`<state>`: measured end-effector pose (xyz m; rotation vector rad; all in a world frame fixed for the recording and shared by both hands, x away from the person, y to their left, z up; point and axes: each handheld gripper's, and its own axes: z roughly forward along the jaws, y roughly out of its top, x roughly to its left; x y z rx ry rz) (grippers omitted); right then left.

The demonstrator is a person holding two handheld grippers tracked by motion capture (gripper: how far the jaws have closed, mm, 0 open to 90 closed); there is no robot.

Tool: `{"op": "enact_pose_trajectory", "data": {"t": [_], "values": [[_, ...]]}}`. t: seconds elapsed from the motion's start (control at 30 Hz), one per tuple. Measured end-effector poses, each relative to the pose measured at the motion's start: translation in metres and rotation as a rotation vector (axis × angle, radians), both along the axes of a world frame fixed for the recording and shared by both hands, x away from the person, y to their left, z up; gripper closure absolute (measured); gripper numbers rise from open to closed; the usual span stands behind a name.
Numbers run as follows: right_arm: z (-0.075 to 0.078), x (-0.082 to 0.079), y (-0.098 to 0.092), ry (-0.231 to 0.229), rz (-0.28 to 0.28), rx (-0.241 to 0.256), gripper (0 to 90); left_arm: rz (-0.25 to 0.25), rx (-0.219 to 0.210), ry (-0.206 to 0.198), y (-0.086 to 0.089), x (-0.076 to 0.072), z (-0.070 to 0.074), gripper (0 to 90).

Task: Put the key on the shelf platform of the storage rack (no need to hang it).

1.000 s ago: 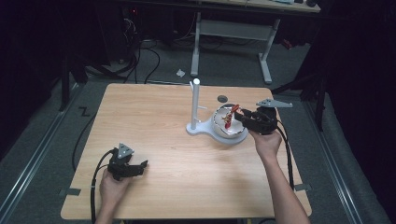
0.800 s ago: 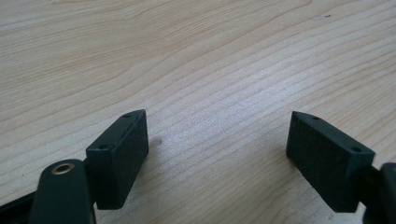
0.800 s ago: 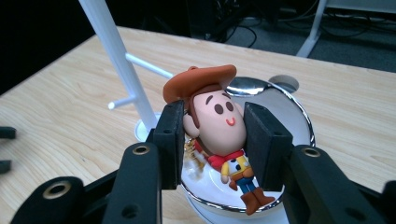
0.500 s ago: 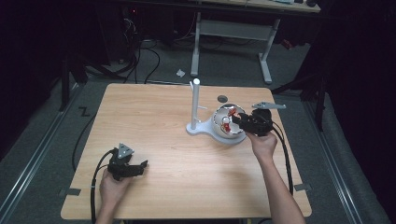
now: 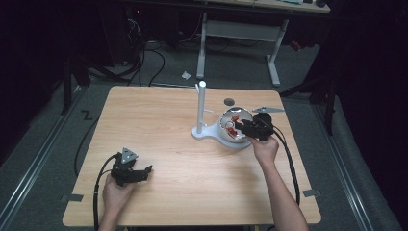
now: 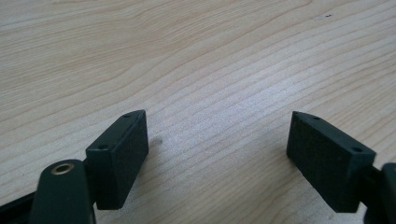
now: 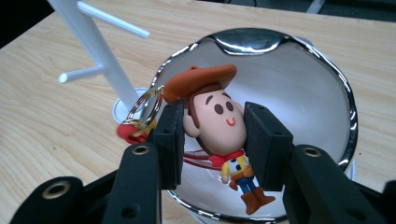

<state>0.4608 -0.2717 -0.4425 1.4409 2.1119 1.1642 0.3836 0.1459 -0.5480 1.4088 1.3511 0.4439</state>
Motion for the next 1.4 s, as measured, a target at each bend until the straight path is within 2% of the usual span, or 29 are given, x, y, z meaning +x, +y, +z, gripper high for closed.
{"op": "enact_pose_trajectory", "data": {"t": [0.17, 0.2, 0.43, 0.57, 0.7, 0.83, 0.87, 1.03, 1.13, 1.3, 1.4], "values": [[-0.006, 0.003, 0.0, 0.018, -0.009, 0.004, 60.5, 0.001, 0.0, -0.001, 0.0, 0.0, 0.0, 21.1], [-0.009, 0.004, 0.001, 0.029, -0.008, -0.009, 60.5, 0.001, -0.001, -0.002, 0.0, 0.0, 0.0, 21.1], [-0.018, 0.009, 0.001, 0.057, -0.026, -0.016, 60.2, 0.001, 0.0, 0.0, 0.0, 0.0, 0.0, 21.0], [-0.019, 0.01, 0.004, 0.053, -0.029, -0.047, 58.9, 0.001, 0.0, -0.002, 0.0, 0.0, 0.0, 21.0], [-0.018, 0.01, 0.003, 0.046, -0.037, -0.029, 52.7, 0.001, 0.0, 0.0, 0.0, 0.0, 0.0, 21.0], [-0.014, 0.007, 0.001, 0.038, -0.043, -0.033, 50.8, 0.001, 0.0, 0.0, 0.0, 0.0, 0.0, 21.0], [-0.011, 0.004, 0.0, 0.023, -0.041, -0.051, 50.2, 0.002, -0.001, -0.001, 0.0, 0.0, 0.0, 21.0], [-0.002, -0.003, -0.003, -0.019, -0.039, -0.068, 50.1, 0.002, 0.0, -0.001, 0.0, 0.0, 0.0, 21.0], [0.001, -0.01, -0.01, -0.028, -0.057, -0.041, 54.7, 0.002, 0.0, -0.001, 0.0, 0.0, 0.0, 21.0], [0.009, -0.018, -0.017, -0.038, -0.061, -0.042, 54.7, 0.003, 0.0, -0.002, 0.0, 0.0, 0.0, 21.0], [0.015, -0.021, -0.019, -0.049, -0.059, -0.018, 53.8, 0.005, -0.002, -0.001, 0.0, 0.0, 0.0, 21.0]]}}
